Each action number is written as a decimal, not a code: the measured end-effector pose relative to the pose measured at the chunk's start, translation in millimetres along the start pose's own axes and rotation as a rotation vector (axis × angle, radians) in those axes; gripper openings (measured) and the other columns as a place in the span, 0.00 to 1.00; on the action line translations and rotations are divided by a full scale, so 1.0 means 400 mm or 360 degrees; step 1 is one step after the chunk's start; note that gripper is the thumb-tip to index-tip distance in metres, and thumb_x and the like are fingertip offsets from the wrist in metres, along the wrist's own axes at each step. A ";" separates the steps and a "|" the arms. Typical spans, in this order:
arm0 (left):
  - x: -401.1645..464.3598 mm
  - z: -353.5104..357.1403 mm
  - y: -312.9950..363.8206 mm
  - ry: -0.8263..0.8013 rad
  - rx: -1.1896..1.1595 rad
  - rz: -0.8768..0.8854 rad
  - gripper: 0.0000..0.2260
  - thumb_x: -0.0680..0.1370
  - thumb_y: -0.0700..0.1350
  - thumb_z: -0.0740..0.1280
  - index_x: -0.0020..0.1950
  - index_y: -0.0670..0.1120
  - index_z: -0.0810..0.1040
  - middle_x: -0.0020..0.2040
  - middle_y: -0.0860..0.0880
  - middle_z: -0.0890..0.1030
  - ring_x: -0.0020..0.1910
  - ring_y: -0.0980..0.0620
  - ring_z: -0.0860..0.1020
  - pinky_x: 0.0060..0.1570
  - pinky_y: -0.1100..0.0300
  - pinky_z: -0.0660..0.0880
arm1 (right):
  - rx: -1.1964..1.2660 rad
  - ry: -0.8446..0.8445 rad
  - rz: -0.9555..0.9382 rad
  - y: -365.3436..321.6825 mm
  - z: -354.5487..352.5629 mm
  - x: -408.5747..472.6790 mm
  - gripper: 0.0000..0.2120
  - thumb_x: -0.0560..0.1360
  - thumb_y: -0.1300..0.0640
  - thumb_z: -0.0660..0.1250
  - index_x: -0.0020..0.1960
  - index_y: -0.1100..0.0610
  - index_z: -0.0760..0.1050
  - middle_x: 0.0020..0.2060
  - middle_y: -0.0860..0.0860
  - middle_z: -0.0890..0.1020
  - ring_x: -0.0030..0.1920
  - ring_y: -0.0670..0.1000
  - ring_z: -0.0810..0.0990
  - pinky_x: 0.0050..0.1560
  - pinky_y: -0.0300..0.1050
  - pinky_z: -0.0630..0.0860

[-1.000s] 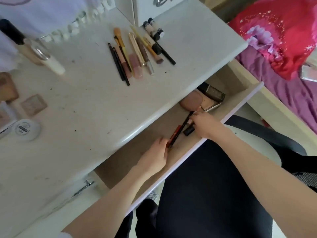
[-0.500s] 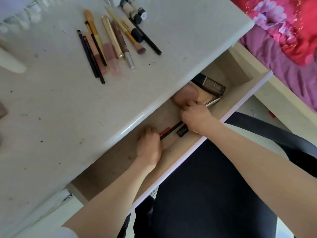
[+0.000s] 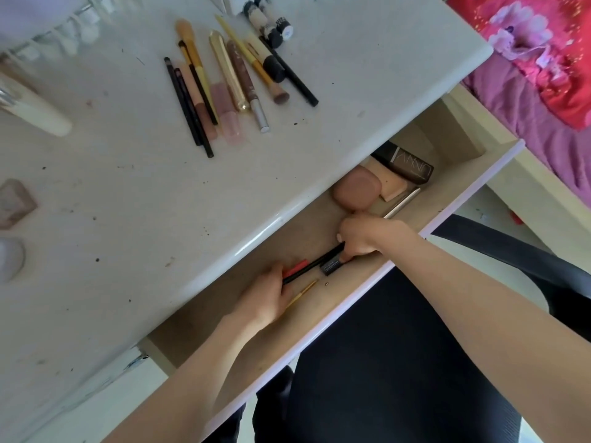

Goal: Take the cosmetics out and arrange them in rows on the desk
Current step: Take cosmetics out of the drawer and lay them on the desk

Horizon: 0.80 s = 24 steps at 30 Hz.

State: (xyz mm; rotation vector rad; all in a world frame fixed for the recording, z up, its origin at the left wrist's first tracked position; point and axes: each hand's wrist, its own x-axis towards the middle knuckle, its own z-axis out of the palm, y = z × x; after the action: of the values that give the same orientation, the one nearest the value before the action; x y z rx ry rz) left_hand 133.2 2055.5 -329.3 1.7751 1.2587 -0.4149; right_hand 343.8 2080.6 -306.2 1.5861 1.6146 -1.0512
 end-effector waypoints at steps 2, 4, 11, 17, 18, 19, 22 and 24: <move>-0.012 0.009 -0.018 -0.0026 -0.0054 -0.0012 0.14 0.79 0.45 0.58 0.64 0.45 0.69 0.55 0.45 0.79 0.53 0.46 0.78 0.53 0.54 0.75 | 0.0014 -0.0078 -0.0008 -0.014 0.000 0.001 0.14 0.75 0.47 0.66 0.46 0.58 0.75 0.43 0.51 0.76 0.46 0.53 0.72 0.43 0.43 0.70; -0.021 0.019 -0.032 -0.0064 -0.0045 0.0003 0.14 0.80 0.46 0.58 0.64 0.45 0.71 0.56 0.46 0.79 0.55 0.47 0.78 0.53 0.57 0.74 | 0.0028 -0.0149 -0.0008 -0.026 0.003 -0.002 0.17 0.76 0.48 0.65 0.56 0.60 0.76 0.48 0.53 0.78 0.45 0.53 0.73 0.42 0.43 0.70; -0.019 0.028 -0.031 -0.0209 0.0076 -0.0146 0.10 0.80 0.47 0.59 0.48 0.43 0.76 0.39 0.49 0.77 0.43 0.48 0.78 0.40 0.60 0.71 | 0.0078 -0.0138 -0.0039 -0.048 0.008 -0.028 0.10 0.77 0.52 0.63 0.48 0.59 0.76 0.43 0.53 0.75 0.43 0.53 0.72 0.40 0.43 0.68; -0.025 -0.006 -0.026 -0.0411 -0.0008 -0.0135 0.10 0.78 0.47 0.61 0.57 0.43 0.74 0.44 0.50 0.76 0.43 0.51 0.75 0.40 0.65 0.70 | 0.0094 0.0014 -0.0015 -0.049 0.011 -0.069 0.12 0.79 0.54 0.58 0.53 0.59 0.76 0.44 0.54 0.76 0.46 0.55 0.73 0.44 0.44 0.66; -0.028 -0.012 -0.026 -0.0457 -0.0043 -0.0107 0.09 0.78 0.47 0.61 0.54 0.44 0.74 0.40 0.50 0.75 0.41 0.52 0.75 0.37 0.65 0.70 | 0.0143 0.0054 -0.0018 -0.049 0.009 -0.078 0.11 0.79 0.55 0.58 0.51 0.60 0.76 0.42 0.54 0.75 0.44 0.55 0.72 0.43 0.44 0.66; -0.033 -0.017 -0.026 -0.0490 -0.0083 -0.0089 0.07 0.77 0.48 0.62 0.50 0.44 0.74 0.38 0.50 0.74 0.39 0.52 0.75 0.36 0.65 0.70 | 0.0200 0.0089 -0.0023 -0.050 0.006 -0.089 0.10 0.79 0.56 0.58 0.48 0.60 0.75 0.41 0.54 0.75 0.43 0.54 0.72 0.42 0.44 0.66; -0.053 -0.033 -0.020 -0.0518 -0.0147 -0.0052 0.08 0.75 0.50 0.64 0.41 0.45 0.72 0.34 0.50 0.72 0.34 0.52 0.73 0.36 0.62 0.69 | 0.0323 0.0179 -0.0063 -0.062 -0.004 -0.128 0.09 0.79 0.57 0.57 0.45 0.59 0.72 0.38 0.53 0.74 0.40 0.53 0.71 0.35 0.44 0.63; -0.070 -0.044 -0.013 -0.0510 -0.0145 -0.0025 0.10 0.74 0.50 0.65 0.39 0.46 0.69 0.32 0.50 0.70 0.31 0.52 0.70 0.34 0.61 0.67 | 0.0408 0.0240 -0.0100 -0.072 -0.009 -0.153 0.09 0.79 0.57 0.57 0.51 0.60 0.74 0.40 0.54 0.75 0.40 0.53 0.71 0.33 0.42 0.63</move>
State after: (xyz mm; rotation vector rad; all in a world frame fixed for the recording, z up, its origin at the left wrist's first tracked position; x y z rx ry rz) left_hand 112.8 2054.1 -302.8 1.5508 1.0478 -0.6152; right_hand 320.1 2055.4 -247.9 1.8301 1.6922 -1.2382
